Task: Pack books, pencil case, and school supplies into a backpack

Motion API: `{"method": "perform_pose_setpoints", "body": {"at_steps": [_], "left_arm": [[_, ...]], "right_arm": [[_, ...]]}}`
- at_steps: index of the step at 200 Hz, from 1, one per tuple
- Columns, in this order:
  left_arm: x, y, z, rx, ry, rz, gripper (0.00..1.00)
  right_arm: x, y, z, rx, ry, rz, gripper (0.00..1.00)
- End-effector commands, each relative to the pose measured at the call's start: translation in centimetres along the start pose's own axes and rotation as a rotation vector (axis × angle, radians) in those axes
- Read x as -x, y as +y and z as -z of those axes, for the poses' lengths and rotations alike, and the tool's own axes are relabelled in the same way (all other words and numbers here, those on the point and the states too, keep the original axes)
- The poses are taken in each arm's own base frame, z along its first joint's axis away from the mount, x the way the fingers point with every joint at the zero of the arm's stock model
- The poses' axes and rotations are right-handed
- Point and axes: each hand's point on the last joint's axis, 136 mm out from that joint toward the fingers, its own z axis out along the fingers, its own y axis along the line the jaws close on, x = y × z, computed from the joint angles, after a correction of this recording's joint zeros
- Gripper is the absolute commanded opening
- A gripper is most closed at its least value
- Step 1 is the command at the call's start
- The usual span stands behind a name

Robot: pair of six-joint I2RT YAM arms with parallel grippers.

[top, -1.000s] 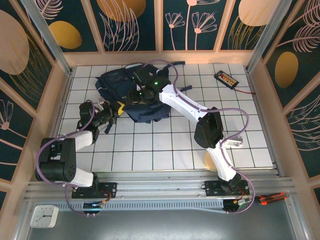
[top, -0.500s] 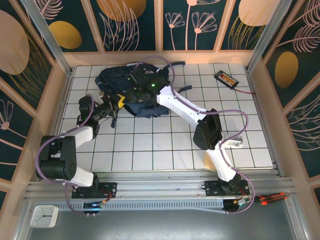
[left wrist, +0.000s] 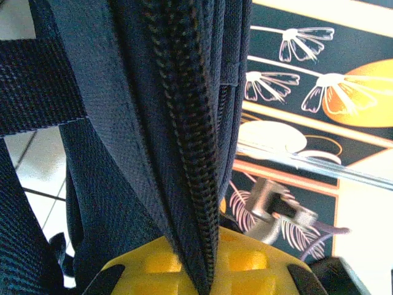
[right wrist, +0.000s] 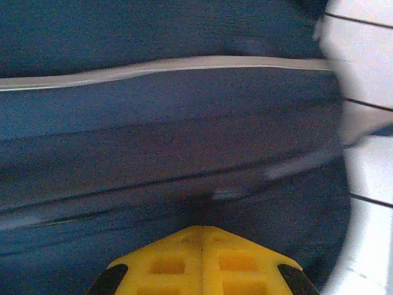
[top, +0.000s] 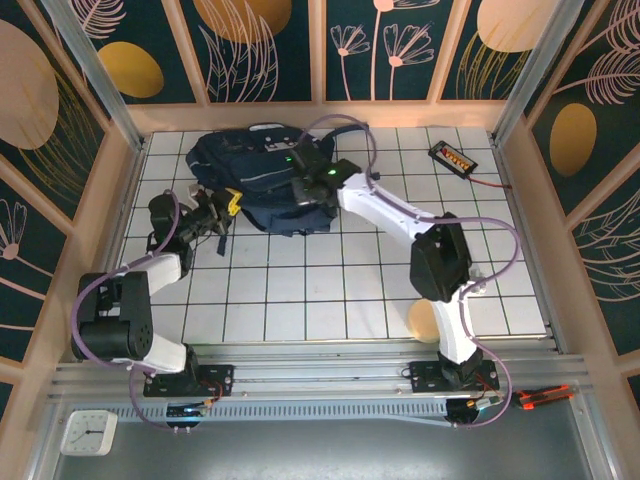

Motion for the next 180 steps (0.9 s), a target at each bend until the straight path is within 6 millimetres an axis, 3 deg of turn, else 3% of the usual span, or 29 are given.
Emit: {"method": "perform_pose_setpoints", "body": {"at_steps": [1,19,32,45,61,72,80,109,153,180], "left_arm": [[-0.4,-5.1,1.6,-0.127,-0.002,-0.174,0.0],[-0.3,-5.5,1.4,-0.132,0.004,-0.181,0.0],[-0.3,-5.8,1.3,-0.137,0.011,-0.188,0.0],[-0.4,-6.4,1.3,-0.151,0.015,-0.208,0.0],[-0.6,-7.1,1.2,-0.156,0.03,-0.239,0.0],[-0.9,-7.8,1.2,-0.169,0.038,-0.266,0.0],[-1.1,-8.1,1.1,-0.174,0.049,-0.28,0.0],[-2.4,-9.9,0.6,-0.211,0.1,-0.344,0.0],[-3.6,-11.9,0.3,-0.266,0.135,-0.383,0.0],[-4.4,-12.9,0.1,-0.299,0.156,-0.404,0.0]], "right_arm": [[0.6,-4.8,1.1,-0.074,-0.032,0.015,0.0],[0.4,-6.5,1.1,-0.082,-0.032,0.004,0.0],[0.9,-5.7,1.1,-0.003,-0.033,-0.02,0.0],[1.5,-2.3,1.7,0.174,-0.035,-0.037,0.0],[2.7,1.5,2.7,0.372,-0.017,-0.127,0.26],[3.7,4.0,3.7,0.479,-0.019,-0.171,0.36],[4.5,5.7,4.4,0.543,-0.024,-0.19,0.38],[5.1,10.3,4.1,0.619,0.043,-0.171,0.38],[3.8,12.5,3.0,0.562,0.082,-0.032,0.32],[3.4,12.2,3.1,0.526,0.078,-0.048,0.46]]}}
